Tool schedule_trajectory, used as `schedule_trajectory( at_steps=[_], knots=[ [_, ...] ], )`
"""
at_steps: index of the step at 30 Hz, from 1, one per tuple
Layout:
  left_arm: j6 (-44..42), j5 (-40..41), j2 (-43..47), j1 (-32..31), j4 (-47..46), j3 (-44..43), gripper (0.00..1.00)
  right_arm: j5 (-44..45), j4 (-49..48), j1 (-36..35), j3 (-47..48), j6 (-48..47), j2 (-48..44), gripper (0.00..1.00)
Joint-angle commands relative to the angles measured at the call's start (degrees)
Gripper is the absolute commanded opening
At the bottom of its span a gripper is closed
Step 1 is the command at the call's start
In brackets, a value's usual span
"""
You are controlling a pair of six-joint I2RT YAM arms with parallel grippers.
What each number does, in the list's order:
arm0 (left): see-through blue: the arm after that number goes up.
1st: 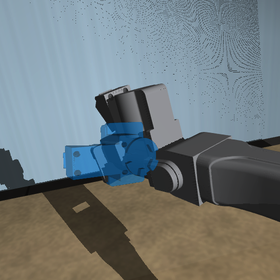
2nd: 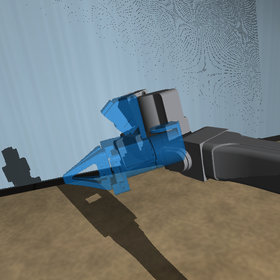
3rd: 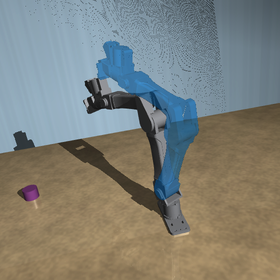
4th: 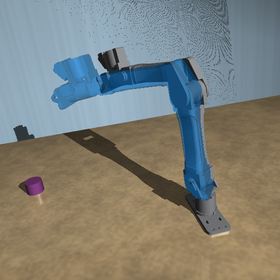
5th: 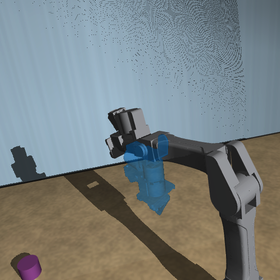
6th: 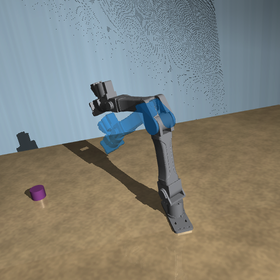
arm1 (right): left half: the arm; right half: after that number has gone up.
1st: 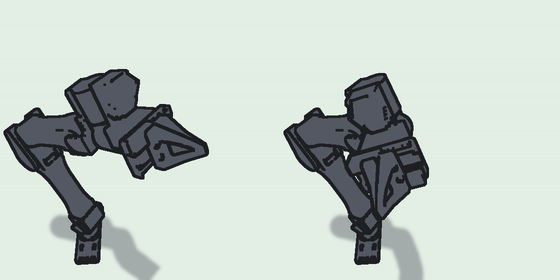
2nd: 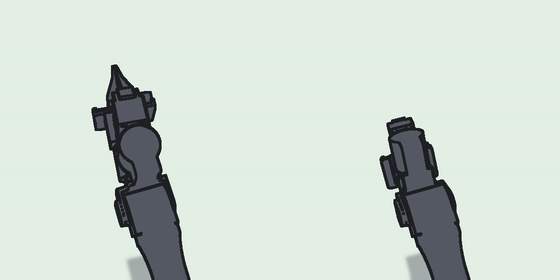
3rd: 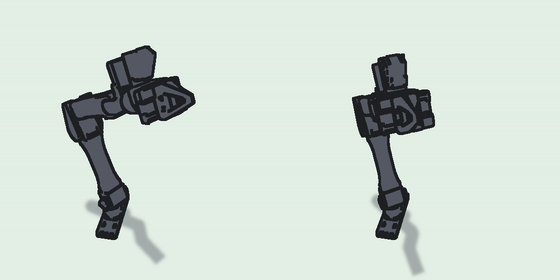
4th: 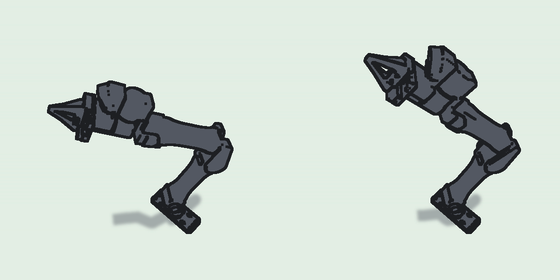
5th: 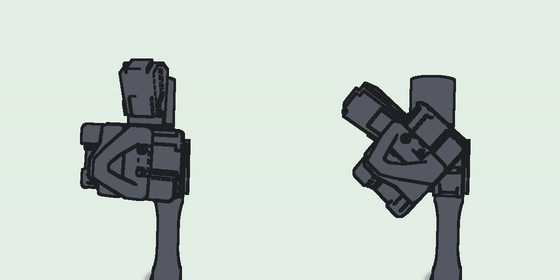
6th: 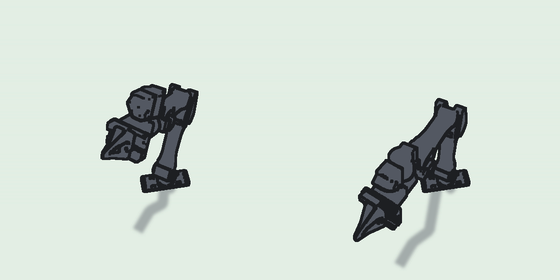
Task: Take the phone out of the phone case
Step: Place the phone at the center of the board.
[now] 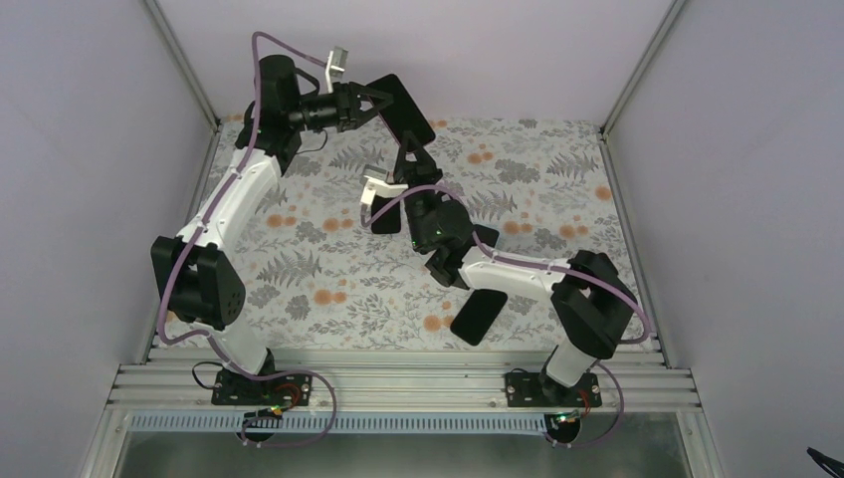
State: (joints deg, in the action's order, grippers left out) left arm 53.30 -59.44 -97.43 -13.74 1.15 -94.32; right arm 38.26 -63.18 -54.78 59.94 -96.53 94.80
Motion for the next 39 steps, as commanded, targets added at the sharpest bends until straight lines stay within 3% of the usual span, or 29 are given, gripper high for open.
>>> schedule_trajectory(
  at_steps=[1,3,5,9,11,14,19,22,28,39],
  knots=[
    [1.35,-1.2,0.96,-0.06,-2.38,1.06,0.26,-0.41,-9.67,-0.76,-0.31,-3.69,0.05,0.06],
    [1.07,-1.2,1.3,0.0,-2.46,1.68,0.19,-0.13,-9.28,-0.76,-0.44,-3.03,0.06,0.12],
    [0.46,-1.27,1.74,0.3,-1.64,2.23,0.12,0.22,-7.64,-0.76,-0.57,-1.63,-0.01,0.24],
    [-1.46,-0.65,2.62,1.66,0.39,2.41,0.03,0.39,-1.32,-0.76,-1.32,4.13,-2.85,0.69],
    [-2.26,-0.43,2.92,2.36,0.96,2.35,0.02,0.36,4.7,-0.81,-1.25,8.91,-4.68,0.86],
    [-4.36,-0.46,3.03,3.43,2.0,1.84,0.02,-1.04,20.78,-0.86,-0.04,19.9,-8.06,0.98],
    [-14.92,-0.42,2.41,5.22,7.23,-1.63,0.02,-11.87,62.02,-0.7,11.4,47.28,-11.51,0.99],
    [-20.63,-1.04,2.42,6.43,9.71,-3.14,0.02,-21.9,74.83,-0.06,15.48,56.56,-13.28,0.99],
    [-25.87,-3.88,4.01,6.73,9.73,-0.46,0.03,-40.95,87.2,3.92,18.74,63.72,-15.63,0.99],
    [-39.86,-12.76,9.94,6.55,12.75,9.18,0.04,-77.26,94.56,21.95,25.49,83.42,-13.95,0.99]
  ],
)
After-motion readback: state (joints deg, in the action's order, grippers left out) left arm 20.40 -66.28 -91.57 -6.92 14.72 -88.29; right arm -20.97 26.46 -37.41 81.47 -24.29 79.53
